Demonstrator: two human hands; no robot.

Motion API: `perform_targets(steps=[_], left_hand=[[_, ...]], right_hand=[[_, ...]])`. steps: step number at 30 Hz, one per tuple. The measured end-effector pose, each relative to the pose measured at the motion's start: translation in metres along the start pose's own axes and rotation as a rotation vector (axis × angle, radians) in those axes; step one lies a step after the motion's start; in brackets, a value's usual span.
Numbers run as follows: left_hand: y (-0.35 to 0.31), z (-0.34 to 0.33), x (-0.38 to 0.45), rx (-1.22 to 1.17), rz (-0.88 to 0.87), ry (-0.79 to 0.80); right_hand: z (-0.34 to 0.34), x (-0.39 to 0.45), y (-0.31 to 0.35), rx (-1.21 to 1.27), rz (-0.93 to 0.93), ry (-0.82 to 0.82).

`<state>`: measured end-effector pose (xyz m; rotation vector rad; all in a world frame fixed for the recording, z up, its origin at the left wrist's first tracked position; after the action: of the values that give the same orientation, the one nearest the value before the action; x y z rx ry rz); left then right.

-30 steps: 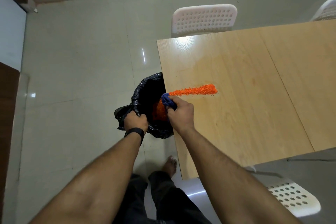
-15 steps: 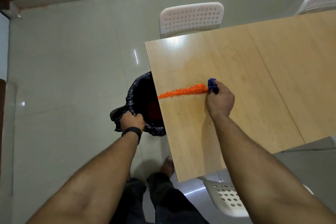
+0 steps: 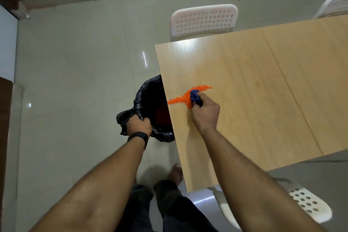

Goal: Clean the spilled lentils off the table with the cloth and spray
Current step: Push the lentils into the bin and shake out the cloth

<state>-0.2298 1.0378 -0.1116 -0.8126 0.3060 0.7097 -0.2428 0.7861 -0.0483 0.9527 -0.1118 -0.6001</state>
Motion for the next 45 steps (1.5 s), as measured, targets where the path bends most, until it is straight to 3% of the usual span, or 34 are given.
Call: perform_targets(steps=[15, 22, 25, 28, 31, 37, 45], left_hand=[[0.004, 0.005, 0.004, -0.016, -0.005, 0.010], [0.002, 0.003, 0.003, -0.028, -0.005, 0.011], [0.002, 0.002, 0.004, -0.028, -0.009, 0.009], [-0.001, 0.001, 0.005, -0.028, -0.012, 0.011], [-0.003, 0.000, 0.008, -0.031, -0.018, 0.008], [-0.005, 0.001, 0.013, -0.022, -0.026, -0.006], [-0.007, -0.003, 0.015, -0.020, -0.031, 0.009]], right_hand=[[-0.056, -0.042, 0.036, 0.066, 0.145, 0.197], [-0.005, 0.005, 0.025, 0.171, 0.080, -0.037], [0.027, 0.033, 0.013, 0.087, 0.076, -0.180], [0.043, 0.058, 0.000, -0.081, 0.012, -0.223], [0.040, 0.073, -0.005, -0.153, -0.009, -0.170], [0.020, 0.084, 0.005, -0.039, 0.036, -0.034], [-0.014, 0.070, 0.023, 0.011, 0.194, 0.198]])
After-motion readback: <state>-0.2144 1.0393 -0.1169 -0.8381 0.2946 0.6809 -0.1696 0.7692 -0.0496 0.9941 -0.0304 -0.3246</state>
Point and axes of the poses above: each hand's wrist, its own x-axis towards the middle knuckle, its own z-axis out of the back of the hand, y = z × x, the point moved 4 cm from there along x, towards the middle knuckle, and after that the axes turned 2 degrees about z, right-handed, at the moved point
